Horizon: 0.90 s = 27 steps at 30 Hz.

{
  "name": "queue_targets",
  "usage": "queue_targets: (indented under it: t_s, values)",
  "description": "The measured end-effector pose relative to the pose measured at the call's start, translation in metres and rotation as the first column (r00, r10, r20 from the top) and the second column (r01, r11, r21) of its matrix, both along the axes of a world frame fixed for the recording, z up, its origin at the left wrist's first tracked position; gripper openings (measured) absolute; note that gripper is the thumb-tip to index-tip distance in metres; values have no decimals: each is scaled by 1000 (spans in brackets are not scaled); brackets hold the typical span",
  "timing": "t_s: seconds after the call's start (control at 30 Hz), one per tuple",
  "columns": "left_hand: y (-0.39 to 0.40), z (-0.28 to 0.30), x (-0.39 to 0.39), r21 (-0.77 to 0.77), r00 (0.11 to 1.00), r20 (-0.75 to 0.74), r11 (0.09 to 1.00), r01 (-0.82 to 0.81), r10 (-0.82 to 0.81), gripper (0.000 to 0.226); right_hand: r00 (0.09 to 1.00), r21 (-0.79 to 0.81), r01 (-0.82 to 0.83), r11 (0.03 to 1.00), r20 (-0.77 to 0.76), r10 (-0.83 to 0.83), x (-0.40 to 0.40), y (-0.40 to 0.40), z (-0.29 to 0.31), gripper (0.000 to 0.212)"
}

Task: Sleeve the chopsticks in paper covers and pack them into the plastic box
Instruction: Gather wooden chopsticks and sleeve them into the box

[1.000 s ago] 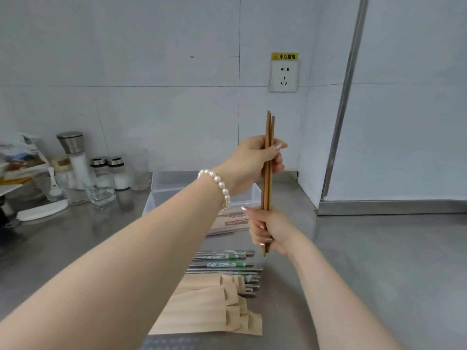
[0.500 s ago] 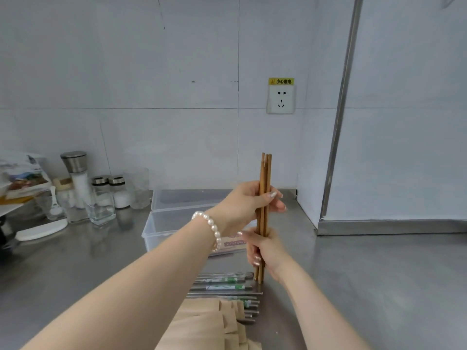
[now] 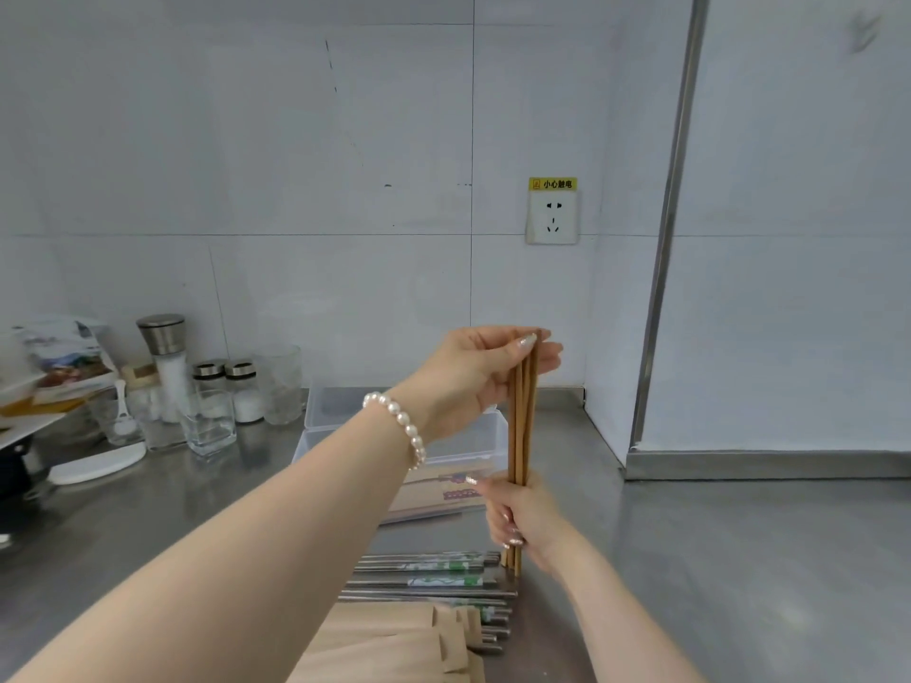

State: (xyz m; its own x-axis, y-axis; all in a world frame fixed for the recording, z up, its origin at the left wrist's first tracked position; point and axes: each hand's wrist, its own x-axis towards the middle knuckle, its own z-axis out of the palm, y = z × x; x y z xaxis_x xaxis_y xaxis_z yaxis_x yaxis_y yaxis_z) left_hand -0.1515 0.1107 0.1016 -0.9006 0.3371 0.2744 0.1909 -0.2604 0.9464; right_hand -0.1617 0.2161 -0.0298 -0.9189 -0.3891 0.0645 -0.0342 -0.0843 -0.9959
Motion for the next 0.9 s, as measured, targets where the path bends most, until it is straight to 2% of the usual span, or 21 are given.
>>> queue_targets:
  t_s: [0.2,0.3,0.47,0.63,0.73,0.9]
  values:
    - [-2,1,2,-18,997,-23,997,-73,72,17,1000,31,-10,999,10,10,4,-2,4,55]
    - [0,-2,5,-76,988,-62,986,-148,144,13,1000,46,29,999,-11,-29,3,-4,2,50]
    - [1,-9,4,-101,970,-87,967,-235,226,10,994,-31,90,995,-56,-91,1,-7,0,41]
    - [-3,-11,5,-180,957,-112,941,-285,269,21,987,-87,78,993,-137,-90,0,-8,1,37]
    - [-4,-12,4,-180,956,-93,940,-290,277,29,984,-52,84,995,-152,-91,1,-8,1,35]
    - [-3,-13,3,-153,975,-61,963,-223,216,16,984,-11,93,996,-154,-93,1,-8,2,35]
